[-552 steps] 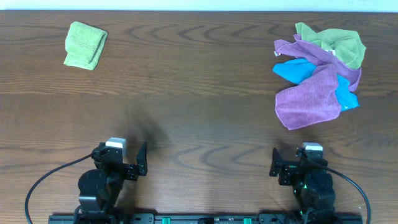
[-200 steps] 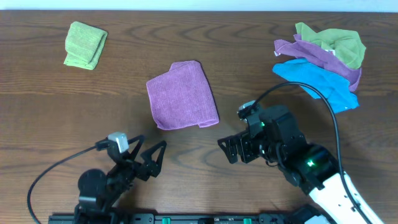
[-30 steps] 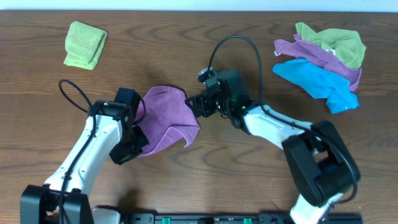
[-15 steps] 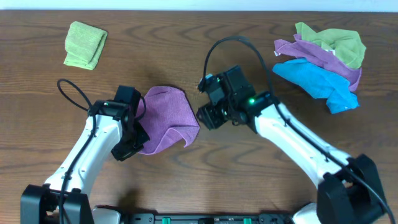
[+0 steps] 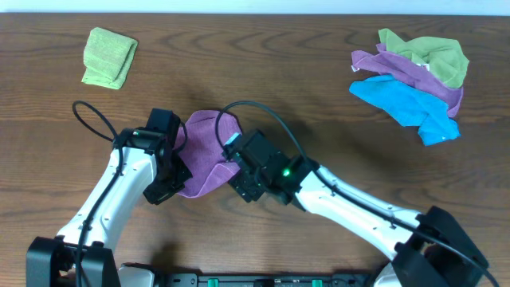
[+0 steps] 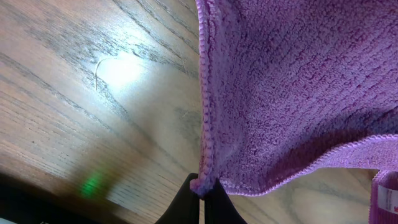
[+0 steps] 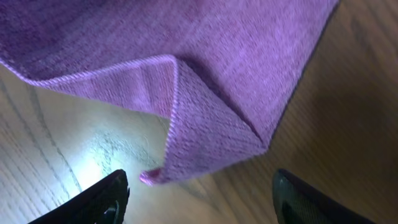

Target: Fold the cloth

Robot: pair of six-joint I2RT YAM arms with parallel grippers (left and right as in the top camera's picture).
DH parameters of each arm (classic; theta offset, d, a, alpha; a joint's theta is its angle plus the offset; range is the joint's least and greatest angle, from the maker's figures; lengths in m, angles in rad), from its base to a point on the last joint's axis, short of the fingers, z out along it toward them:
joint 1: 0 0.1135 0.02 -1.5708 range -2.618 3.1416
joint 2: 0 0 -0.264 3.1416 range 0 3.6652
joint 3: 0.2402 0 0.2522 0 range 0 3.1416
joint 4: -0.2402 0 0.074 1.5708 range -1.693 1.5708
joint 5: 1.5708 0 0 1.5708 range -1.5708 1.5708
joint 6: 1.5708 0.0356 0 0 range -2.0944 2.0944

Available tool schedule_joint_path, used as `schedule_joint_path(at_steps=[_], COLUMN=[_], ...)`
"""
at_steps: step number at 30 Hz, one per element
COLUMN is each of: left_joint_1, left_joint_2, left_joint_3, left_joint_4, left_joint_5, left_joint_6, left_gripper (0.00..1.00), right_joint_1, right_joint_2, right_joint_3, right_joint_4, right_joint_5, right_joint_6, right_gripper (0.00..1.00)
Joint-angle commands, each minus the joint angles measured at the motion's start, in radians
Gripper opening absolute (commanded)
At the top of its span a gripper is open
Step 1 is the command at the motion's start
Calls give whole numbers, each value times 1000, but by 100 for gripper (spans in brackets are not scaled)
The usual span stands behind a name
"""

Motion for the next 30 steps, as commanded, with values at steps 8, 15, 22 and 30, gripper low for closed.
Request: schedule_joint_path(at_steps=[8,15,22,30], left_joint_1=[3,3,3,3], left_joint_2=[0,0,0,0], left_joint_3=[9,9,9,17], left_joint_4=[-2,-2,0,15], left_joint_5=[-27,-26,-26,-2], left_joint_6=[-8,-9,-9,-15], left_gripper=[6,6,5,6], right_joint_1=[53,55,33,-12], right_joint_2=[48,108,114,40], right_joint_3=[-1,-1,-1,8], right_joint_4=[11,18,24,-18], right_joint_5=[136,122,179,240], right_joint_6=[38,42,68,94], right_gripper=[73,64,36,1])
